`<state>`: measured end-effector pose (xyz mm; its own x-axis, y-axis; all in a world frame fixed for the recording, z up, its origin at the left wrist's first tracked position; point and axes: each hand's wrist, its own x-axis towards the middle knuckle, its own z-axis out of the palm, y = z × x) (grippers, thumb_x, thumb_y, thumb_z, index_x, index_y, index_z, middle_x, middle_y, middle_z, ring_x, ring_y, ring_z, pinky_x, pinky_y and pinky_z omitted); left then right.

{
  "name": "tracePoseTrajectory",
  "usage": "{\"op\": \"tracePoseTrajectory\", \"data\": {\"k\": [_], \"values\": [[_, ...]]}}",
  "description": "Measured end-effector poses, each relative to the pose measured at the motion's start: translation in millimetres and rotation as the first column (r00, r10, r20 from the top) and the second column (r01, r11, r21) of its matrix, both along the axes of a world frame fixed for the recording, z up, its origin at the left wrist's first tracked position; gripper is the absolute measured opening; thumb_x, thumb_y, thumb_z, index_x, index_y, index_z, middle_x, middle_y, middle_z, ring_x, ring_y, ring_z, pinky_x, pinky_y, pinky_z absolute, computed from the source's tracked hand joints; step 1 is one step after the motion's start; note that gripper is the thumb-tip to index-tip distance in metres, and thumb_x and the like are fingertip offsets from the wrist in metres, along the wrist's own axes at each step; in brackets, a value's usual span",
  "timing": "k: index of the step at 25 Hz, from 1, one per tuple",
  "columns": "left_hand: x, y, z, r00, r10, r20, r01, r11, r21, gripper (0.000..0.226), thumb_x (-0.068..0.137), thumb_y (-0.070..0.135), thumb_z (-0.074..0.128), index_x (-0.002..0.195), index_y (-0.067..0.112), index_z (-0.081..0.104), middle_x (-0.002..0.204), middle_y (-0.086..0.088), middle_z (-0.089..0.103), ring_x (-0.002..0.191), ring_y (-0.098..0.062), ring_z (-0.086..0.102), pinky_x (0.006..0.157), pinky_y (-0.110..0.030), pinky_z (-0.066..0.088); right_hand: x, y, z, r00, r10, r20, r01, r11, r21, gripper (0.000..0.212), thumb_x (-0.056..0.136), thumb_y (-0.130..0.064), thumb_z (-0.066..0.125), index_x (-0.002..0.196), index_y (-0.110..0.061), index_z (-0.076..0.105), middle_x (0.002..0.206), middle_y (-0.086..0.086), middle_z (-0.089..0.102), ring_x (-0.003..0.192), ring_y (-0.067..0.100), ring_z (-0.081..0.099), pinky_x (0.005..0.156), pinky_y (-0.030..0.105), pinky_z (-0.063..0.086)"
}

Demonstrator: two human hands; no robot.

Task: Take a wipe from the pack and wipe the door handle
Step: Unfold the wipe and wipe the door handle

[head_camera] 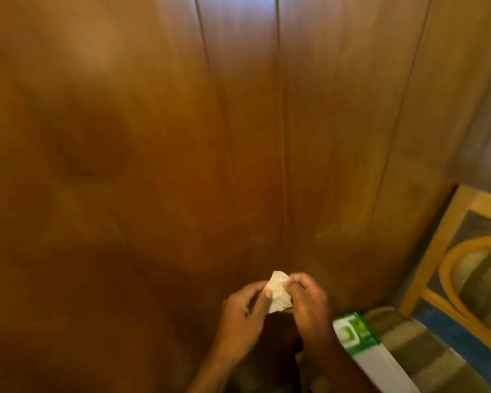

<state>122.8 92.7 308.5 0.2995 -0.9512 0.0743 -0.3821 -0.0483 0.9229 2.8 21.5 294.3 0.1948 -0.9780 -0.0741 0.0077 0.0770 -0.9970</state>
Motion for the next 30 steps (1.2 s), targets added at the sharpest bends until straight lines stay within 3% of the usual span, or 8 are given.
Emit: {"op": "tracePoseTrajectory", "data": {"k": [3,6,13,17,21,25,28,30], "values": [[41.5,50.0,71.7,0.993,0.108,0.051,-0.105,0.992,-0.073,0.013,0.09,0.032,0.068,0.09,0.043,0.075,0.085,0.016,0.077,0.077,-0.007,0.072,0.062,-0.03,0.059,37.4,36.9,82.0,0.981,-0.002,0.194,0.002,1.0,-0.003,0.02,0.084,-0.009,0.052,0.073,-0.016,0.068,0.066,-0.005,0.068,0.061,0.009,0.06,0.048,0.02,0.049],[83.6,88.1,125.6,0.969,0.213,0.122,-0.198,0.972,-0.129,0.017,0.09,0.023,0.069,0.078,0.034,0.074,0.075,0.013,0.074,0.066,-0.007,0.069,0.053,-0.021,0.053,58.2,51.9,145.8,0.928,-0.049,0.37,-0.008,0.989,0.15,0.02,0.092,-0.014,0.048,0.089,-0.015,0.067,0.085,0.006,0.072,0.08,0.023,0.068,0.058,0.032,0.055],[166.1,168.9,190.9,0.969,0.16,0.187,-0.135,0.981,-0.137,0.023,0.098,0.016,0.056,0.088,0.022,0.076,0.083,-0.004,0.077,0.066,-0.015,0.069,0.059,-0.027,0.055,89.1,72.2,234.8,0.855,-0.023,0.518,-0.089,0.978,0.189,0.022,0.096,-0.018,0.042,0.077,-0.014,0.053,0.055,-0.002,0.042,0.046,0.01,0.041,0.047,0.029,0.047],[186.7,193.4,186.8,0.936,0.003,0.351,-0.008,1.0,0.011,0.027,0.099,0.015,0.054,0.097,0.026,0.078,0.092,0.007,0.077,0.087,-0.009,0.071,0.074,-0.024,0.057,98.3,80.0,253.3,0.856,0.176,0.485,-0.243,0.967,0.076,0.023,0.094,-0.021,0.039,0.093,-0.01,0.059,0.082,0.009,0.058,0.077,0.021,0.059,0.067,0.037,0.051],[185.6,195.3,181.7,0.886,-0.135,0.443,0.013,0.963,0.268,0.026,0.093,0.036,0.063,0.118,0.031,0.071,0.113,0.014,0.068,0.101,-0.001,0.063,0.088,-0.021,0.053,105.3,83.6,258.3,0.717,0.428,0.549,-0.526,0.85,0.024,0.038,0.098,-0.028,0.036,0.119,-0.004,0.057,0.118,0.023,0.065,0.111,0.037,0.064,0.091,0.051,0.054],[158.9,177.2,198.9,0.99,0.113,0.085,-0.115,0.993,0.009,0.059,0.087,0.054,0.061,0.137,0.026,0.052,0.129,0.009,0.062,0.114,-0.008,0.064,0.092,-0.026,0.055,121.9,97.8,257.2,0.735,0.555,0.39,-0.581,0.812,-0.059,0.039,0.1,-0.029,0.035,0.116,-0.003,0.059,0.108,0.02,0.069,0.1,0.033,0.068,0.084,0.044,0.056],[148.9,165.6,212.4,0.952,0.211,-0.223,-0.245,0.96,-0.137,0.037,0.086,0.039,0.07,0.115,0.017,0.067,0.109,0.0,0.074,0.097,-0.011,0.073,0.076,-0.028,0.06,131.4,106.8,249.3,0.799,0.555,0.232,-0.527,0.831,-0.176,0.031,0.099,-0.031,0.04,0.107,-0.009,0.062,0.098,0.013,0.067,0.087,0.023,0.068,0.07,0.034,0.057],[146.9,166.7,220.1,0.903,0.285,-0.321,-0.353,0.919,-0.178,0.012,0.089,0.021,0.069,0.097,0.011,0.071,0.094,-0.007,0.075,0.078,-0.016,0.072,0.061,-0.024,0.056,132.8,108.3,241.8,0.773,0.539,0.334,-0.535,0.837,-0.114,0.03,0.099,-0.035,0.045,0.103,-0.014,0.066,0.098,0.013,0.071,0.086,0.024,0.072,0.068,0.037,0.059]]}}
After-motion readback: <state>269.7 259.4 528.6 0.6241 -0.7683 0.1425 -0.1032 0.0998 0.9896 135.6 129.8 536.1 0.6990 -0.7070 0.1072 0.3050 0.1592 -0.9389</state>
